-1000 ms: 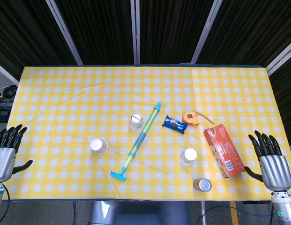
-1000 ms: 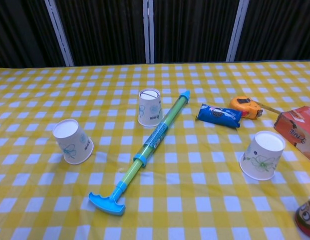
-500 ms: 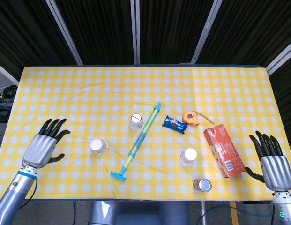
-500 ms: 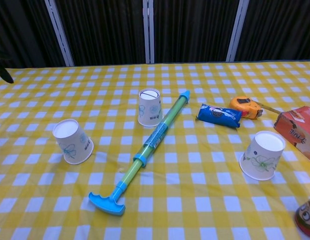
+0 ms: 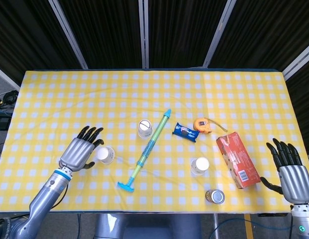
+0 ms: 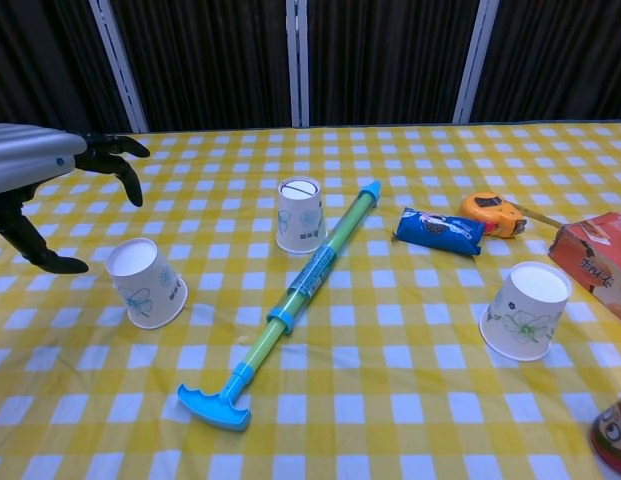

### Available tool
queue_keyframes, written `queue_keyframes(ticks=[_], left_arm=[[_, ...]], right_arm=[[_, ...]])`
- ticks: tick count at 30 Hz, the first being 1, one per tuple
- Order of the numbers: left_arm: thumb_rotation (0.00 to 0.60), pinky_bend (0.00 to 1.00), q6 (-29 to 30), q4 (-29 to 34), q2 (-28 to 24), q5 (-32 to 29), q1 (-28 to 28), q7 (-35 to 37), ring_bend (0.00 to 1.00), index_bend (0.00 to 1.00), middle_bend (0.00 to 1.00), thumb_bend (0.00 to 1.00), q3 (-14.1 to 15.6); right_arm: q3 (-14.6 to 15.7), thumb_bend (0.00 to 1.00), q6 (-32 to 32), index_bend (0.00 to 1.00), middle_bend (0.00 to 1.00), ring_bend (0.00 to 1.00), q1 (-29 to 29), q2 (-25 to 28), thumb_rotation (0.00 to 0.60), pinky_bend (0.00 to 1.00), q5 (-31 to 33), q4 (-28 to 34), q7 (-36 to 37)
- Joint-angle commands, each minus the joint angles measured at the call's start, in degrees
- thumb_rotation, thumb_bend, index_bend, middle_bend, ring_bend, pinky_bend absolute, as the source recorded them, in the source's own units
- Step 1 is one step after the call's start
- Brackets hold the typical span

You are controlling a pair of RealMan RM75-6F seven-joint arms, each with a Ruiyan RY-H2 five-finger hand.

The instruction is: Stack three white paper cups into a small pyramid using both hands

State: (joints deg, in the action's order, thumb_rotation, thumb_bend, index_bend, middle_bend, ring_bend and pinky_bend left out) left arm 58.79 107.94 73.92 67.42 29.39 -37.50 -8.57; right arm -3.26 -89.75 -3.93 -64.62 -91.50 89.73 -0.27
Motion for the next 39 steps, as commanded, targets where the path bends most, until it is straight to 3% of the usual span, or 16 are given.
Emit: queue_keyframes(ticks=[1,14,17,23,34,39], left_arm=[[0.6,0.0,-0.5,-0.7,1.9,-3.0,1.9,-2.7,0.0,0.31,0.0,0.24,0.1],[0.6,0.0,-1.1,-4.8,6.1,-8.8,5.5,-5.0,0.0,0.23,0.0,0.24,1.6],[0.6,0.0,-0.8,-5.0,6.5,-9.3,5.9,-4.9,0.0,0.24,0.0,0.24,1.9],[0.6,0.0,-0.1,-5.4,6.6,-10.3,6.5,-5.4,0.0,0.32,0.0,0.36,2.8],[0.6,0.0,0.8,-6.4,6.2,-10.9,7.3,-3.7,0.0,0.39,0.0,0.36,3.8],[0.6,0.0,1.9,-4.8,4.3,-8.6,7.6,-0.5,0.0,0.4,0.0,0.36,2.4]], right_arm=[[-0.1,0.03,-0.2,0.01,0.0,0.0,0.1,0.2,0.6,0.0,0.1,0.0,0.4],[-0.3,0.03,-0.4,0.01,0.0,0.0,0.2,0.7,0.6,0.0,0.4,0.1,2.0],[-0.4,0.03,-0.4,0.01,0.0,0.0,0.2,0.8,0.6,0.0,0.5,0.1,2.2],[-0.5,0.03,-0.5,0.01,0.0,0.0,0.2,0.9,0.6,0.0,0.6,0.1,2.6],[-0.5,0.03,-0.5,0.01,0.0,0.0,0.3,0.9,0.6,0.0,0.6,0.0,2.7],[-0.7,0.03,-0.4,0.01,0.0,0.0,0.2,0.8,0.6,0.0,0.9,-0.1,2.8]])
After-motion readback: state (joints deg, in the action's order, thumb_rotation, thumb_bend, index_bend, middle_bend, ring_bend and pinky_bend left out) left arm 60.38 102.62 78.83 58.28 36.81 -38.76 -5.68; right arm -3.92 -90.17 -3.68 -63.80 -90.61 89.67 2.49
